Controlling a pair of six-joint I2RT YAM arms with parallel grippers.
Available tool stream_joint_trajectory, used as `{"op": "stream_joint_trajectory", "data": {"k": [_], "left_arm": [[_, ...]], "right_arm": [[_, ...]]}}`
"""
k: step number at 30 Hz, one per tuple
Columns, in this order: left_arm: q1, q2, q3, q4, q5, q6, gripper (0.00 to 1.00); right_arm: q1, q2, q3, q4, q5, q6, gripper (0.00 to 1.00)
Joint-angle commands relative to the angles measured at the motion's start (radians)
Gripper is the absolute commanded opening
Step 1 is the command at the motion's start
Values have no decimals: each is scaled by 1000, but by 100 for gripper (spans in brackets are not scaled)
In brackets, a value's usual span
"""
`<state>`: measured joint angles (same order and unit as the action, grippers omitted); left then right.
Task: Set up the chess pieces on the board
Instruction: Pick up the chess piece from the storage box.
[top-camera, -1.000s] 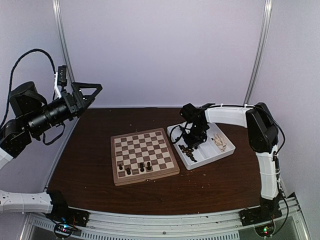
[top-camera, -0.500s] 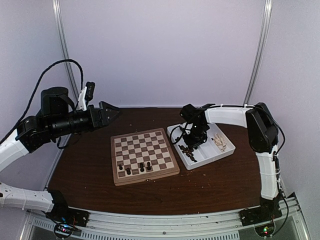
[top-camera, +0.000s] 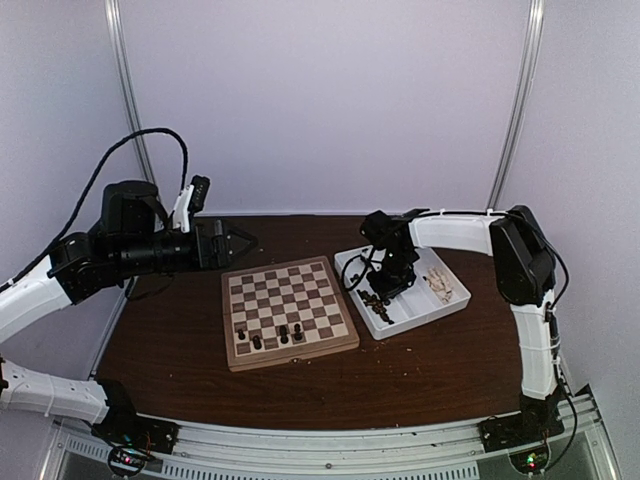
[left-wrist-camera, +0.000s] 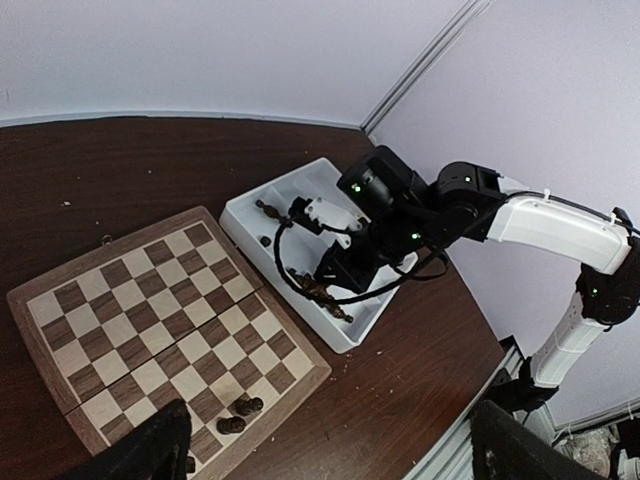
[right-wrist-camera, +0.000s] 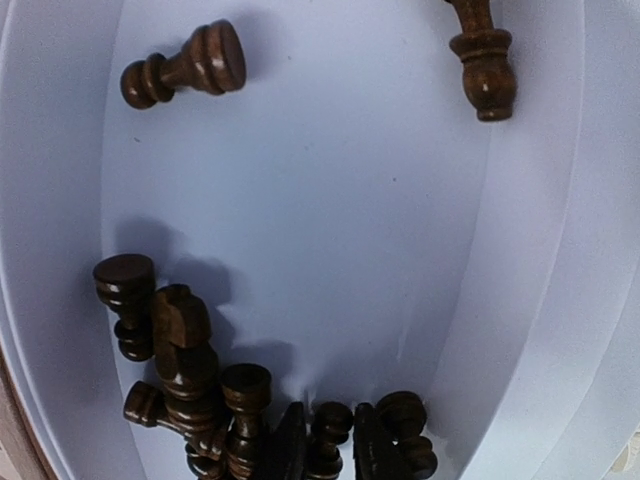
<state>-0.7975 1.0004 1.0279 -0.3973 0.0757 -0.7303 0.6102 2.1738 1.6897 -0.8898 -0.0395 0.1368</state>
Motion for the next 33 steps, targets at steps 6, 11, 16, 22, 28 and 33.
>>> {"op": "stream_joint_trajectory", "data": {"k": [6, 11, 16, 22, 28, 33], "left_arm": [[6, 7, -16, 21, 15, 60, 98], [6, 26, -15, 34, 52, 88, 98], [6, 52, -12, 41, 79, 99, 98], [6, 77, -19, 70, 106, 108, 98], [6, 119, -19, 89, 148, 130, 98], [6, 172, -3, 94, 170, 127, 98]], "right_arm": [[-3, 13, 14, -28, 35, 14, 16], [-3, -44, -12, -2, 35, 6, 11], [-3, -124, -41, 35, 82, -12, 8], [-3, -242, -135, 167, 44, -50, 8], [-1, -357, -276, 370, -120, -89, 9], [3, -453, -392, 562, -257, -81, 9]]}}
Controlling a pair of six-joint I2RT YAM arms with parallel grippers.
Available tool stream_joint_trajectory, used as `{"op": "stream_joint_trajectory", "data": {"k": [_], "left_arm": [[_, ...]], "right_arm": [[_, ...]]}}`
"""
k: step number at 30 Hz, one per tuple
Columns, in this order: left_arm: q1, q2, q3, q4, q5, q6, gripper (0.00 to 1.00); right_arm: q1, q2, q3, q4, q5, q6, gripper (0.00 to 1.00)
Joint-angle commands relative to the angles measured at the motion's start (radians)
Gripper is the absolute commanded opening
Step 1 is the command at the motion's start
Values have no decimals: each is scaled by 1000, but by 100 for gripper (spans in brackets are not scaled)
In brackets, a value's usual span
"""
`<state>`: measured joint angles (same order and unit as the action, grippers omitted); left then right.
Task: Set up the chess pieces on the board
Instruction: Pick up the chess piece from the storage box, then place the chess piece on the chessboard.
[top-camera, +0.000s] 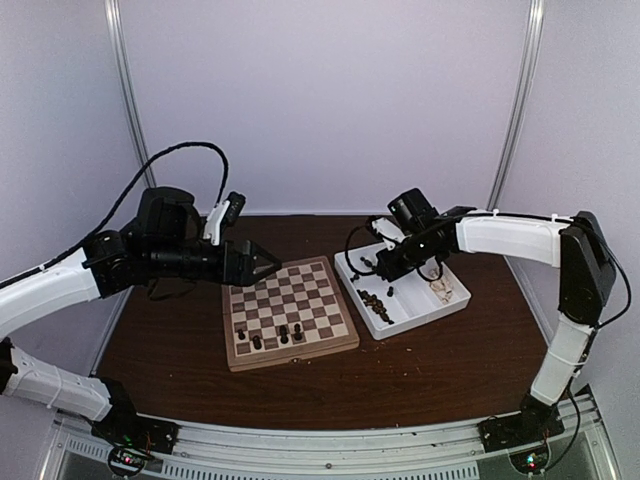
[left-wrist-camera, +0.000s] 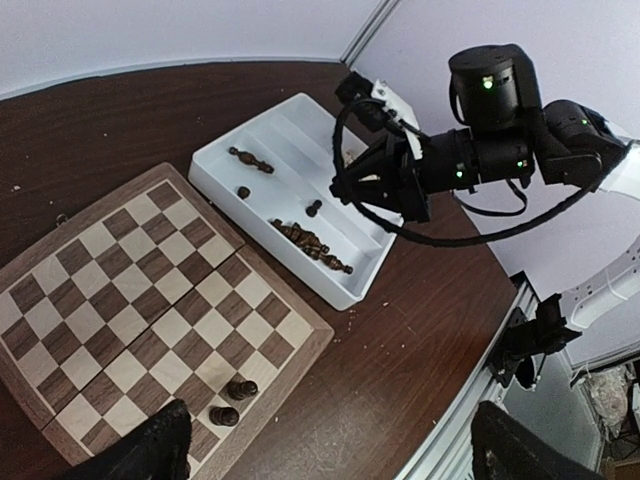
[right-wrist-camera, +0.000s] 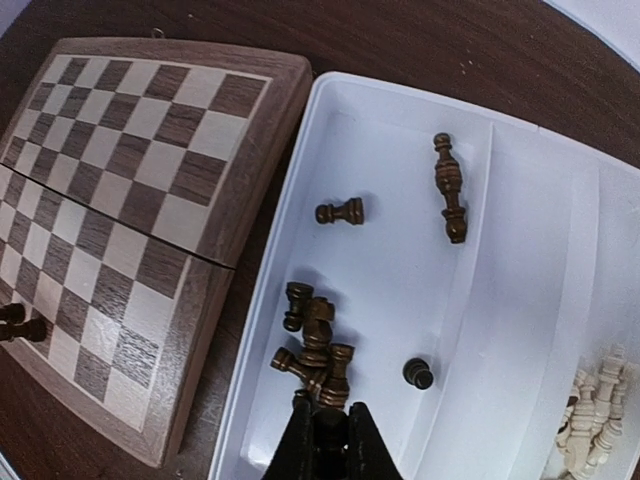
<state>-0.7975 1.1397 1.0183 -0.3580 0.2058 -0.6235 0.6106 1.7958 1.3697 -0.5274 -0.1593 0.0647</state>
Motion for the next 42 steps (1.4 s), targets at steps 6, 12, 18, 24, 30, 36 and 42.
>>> {"op": "stream_joint_trajectory", "data": {"k": [6, 12, 18, 24, 30, 36, 42], "left_arm": [[6, 71, -3, 103, 49, 28, 98], [6, 107, 16, 111, 54, 48, 98], [6, 136, 33, 108, 64, 67, 95], [6, 158, 49, 105, 64, 76, 92], [6, 164, 36, 124, 43, 78, 91], [6, 156, 31, 129, 28, 77, 91], [6, 132, 48, 104, -12, 55, 91]], "right_arm": [[8, -137, -157, 369, -265, 22, 9], [17, -154, -211, 512, -369, 91, 9], [46, -152, -228, 601, -419, 114, 10], [80, -152, -223, 638, -428, 125, 10], [110, -142, -209, 634, -411, 127, 9], [130, -133, -204, 630, -377, 110, 9], [151, -133, -195, 612, -298, 67, 8]]}}
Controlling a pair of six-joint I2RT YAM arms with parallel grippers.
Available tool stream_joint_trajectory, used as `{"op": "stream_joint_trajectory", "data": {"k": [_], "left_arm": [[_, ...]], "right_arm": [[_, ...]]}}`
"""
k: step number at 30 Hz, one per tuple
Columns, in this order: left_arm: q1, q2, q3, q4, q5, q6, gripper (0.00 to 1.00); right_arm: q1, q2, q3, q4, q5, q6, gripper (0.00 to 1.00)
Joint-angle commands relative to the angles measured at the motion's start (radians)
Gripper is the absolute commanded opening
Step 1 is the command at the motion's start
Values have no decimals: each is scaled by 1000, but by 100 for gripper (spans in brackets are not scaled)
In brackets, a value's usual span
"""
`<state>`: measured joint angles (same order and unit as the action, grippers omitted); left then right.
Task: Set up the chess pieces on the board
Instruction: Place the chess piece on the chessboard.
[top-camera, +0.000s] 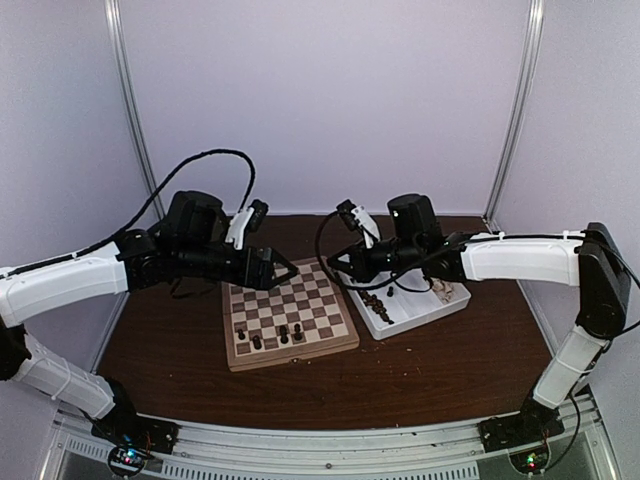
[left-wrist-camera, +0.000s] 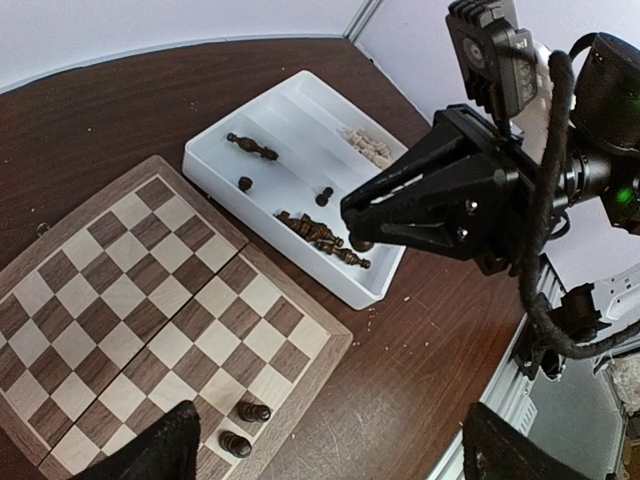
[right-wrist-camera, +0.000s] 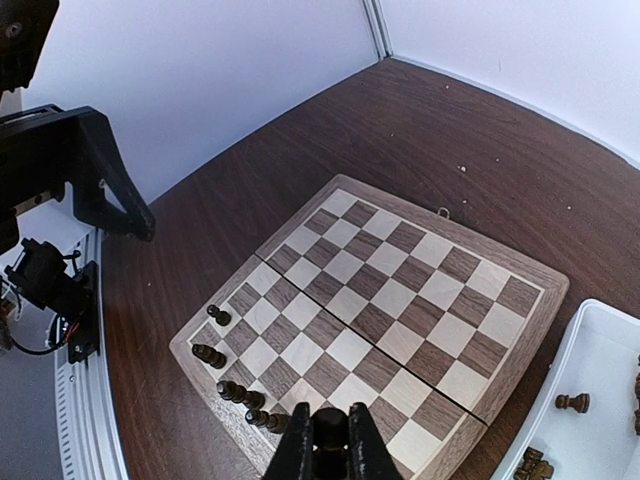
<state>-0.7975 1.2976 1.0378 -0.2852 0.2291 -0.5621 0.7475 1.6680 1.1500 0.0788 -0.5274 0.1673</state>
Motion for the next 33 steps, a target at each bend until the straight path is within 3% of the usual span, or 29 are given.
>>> {"op": "stream_joint_trajectory", "data": {"k": [1, 19, 33], "left_arm": [[6, -33, 26, 31, -43, -14, 91], [7, -44, -6, 67, -53, -46, 91], [50, -48, -104, 149, -15, -128, 91]], "right_arm": [[14, -6, 25, 6, 83, -38, 8], [21, -20, -16, 65, 140, -38, 8], [68, 78, -25, 151, 179, -8, 8]]}}
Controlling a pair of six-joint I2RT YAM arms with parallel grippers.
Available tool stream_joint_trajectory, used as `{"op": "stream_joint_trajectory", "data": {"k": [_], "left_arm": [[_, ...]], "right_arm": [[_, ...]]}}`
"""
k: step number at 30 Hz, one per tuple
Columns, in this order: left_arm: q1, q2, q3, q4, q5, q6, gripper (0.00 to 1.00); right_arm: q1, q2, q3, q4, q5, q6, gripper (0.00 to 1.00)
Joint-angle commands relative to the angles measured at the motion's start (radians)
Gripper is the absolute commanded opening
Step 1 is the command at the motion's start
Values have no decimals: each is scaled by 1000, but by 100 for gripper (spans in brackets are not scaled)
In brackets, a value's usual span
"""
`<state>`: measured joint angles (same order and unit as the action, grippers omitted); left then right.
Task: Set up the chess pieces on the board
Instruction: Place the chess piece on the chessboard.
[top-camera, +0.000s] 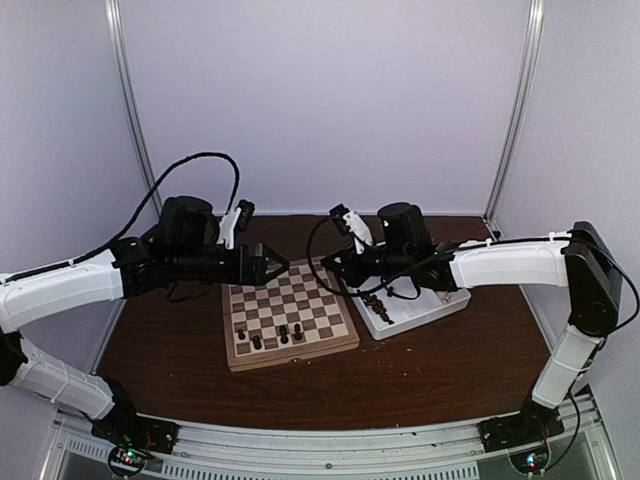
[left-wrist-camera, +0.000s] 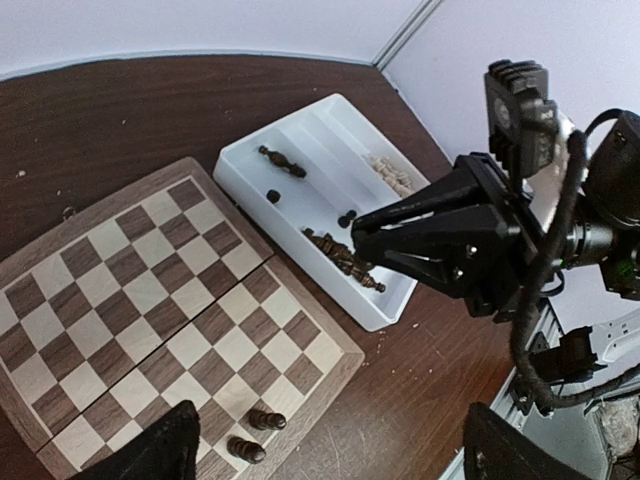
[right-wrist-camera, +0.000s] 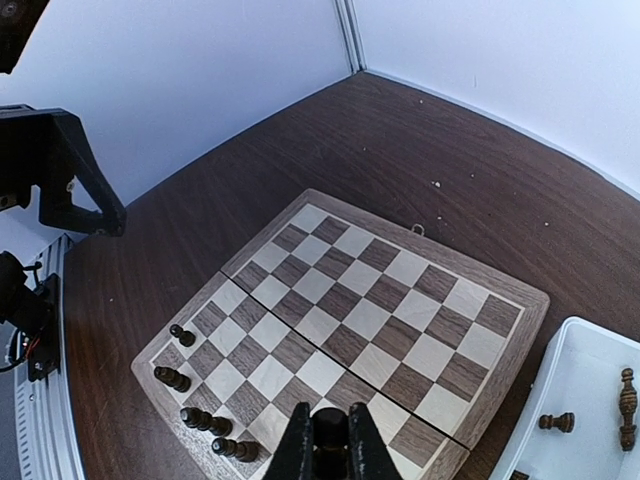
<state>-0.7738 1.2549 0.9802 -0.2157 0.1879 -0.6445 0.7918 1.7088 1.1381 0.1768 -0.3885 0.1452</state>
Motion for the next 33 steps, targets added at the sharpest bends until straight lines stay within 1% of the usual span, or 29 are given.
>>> {"op": "stream_joint_trajectory", "data": {"k": [1, 6, 18, 31, 33], "left_arm": [[27, -3, -47, 70, 20, -44, 91], [29, 12, -54, 64, 30, -39, 91], [30, 58, -31, 24, 25, -15, 91], [30, 92, -15, 8, 36, 14, 91], [30, 93, -12, 7, 37, 16, 91]], "right_arm": [[32, 47, -16, 60, 48, 10, 8], [63, 101, -23, 113, 81, 4, 7], [77, 191, -59, 203, 99, 48, 7], [86, 260, -71, 235, 144, 48, 9], [86, 266, -68, 234, 150, 46, 11]]}}
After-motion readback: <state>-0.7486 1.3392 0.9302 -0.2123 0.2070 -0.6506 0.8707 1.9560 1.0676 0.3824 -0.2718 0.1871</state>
